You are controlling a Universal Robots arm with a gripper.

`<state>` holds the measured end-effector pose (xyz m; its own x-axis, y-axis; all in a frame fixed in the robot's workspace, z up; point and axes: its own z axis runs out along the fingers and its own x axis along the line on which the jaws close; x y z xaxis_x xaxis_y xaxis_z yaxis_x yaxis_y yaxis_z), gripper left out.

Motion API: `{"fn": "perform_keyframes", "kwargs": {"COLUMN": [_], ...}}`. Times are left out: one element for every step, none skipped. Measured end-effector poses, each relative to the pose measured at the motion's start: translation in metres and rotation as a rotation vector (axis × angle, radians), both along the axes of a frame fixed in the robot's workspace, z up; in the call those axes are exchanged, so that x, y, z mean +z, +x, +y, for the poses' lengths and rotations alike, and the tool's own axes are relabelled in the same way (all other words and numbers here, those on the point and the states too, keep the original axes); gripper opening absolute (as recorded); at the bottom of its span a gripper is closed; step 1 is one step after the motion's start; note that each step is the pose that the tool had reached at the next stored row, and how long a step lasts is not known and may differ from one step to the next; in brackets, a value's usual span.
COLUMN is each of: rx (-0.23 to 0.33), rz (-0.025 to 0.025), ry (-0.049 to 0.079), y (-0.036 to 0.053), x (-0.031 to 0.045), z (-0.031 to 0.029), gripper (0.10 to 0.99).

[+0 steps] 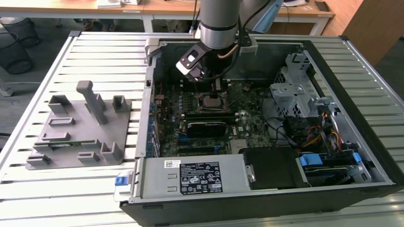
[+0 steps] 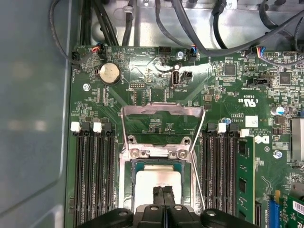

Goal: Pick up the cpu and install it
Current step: 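Place the cpu into insertion slot, then close the cpu cover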

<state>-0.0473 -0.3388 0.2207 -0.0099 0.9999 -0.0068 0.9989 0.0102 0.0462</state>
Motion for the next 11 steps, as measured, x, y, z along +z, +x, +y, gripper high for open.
{"fn": "perform_keyframes", "kwargs": {"rx": [0.000,0.000,0.000,0.000,0.000,0.000,0.000,0.000,0.000,0.000,0.000], "rz": [0.0000,0.0000,-0.0001,-0.0001,0.0000,0.0000,0.0000,-0.0001,0.0000,0.0000,0.0000], "ry": [0.000,0.000,0.000,0.000,0.000,0.000,0.000,0.000,0.000,0.000,0.000], "y": [0.0000,0.0000,0.0000,0.0000,0.0000,0.0000,0.0000,0.0000,0.0000,0.0000,0.0000], "x": [0.0009,0.0018,0.0030,0.0043,0.0054,0.0061,0.0067,0.0072,0.0077,0.0083,0.0090], "z": [0.0000,0.0000,0.0000,0.0000,0.0000,0.0000,0.0000,0.0000,0.0000,0.0000,0.0000], "gripper": [0.106,0.106,0.106,0.106,0.106,0.106,0.106,0.106,0.106,0.106,0.106]}}
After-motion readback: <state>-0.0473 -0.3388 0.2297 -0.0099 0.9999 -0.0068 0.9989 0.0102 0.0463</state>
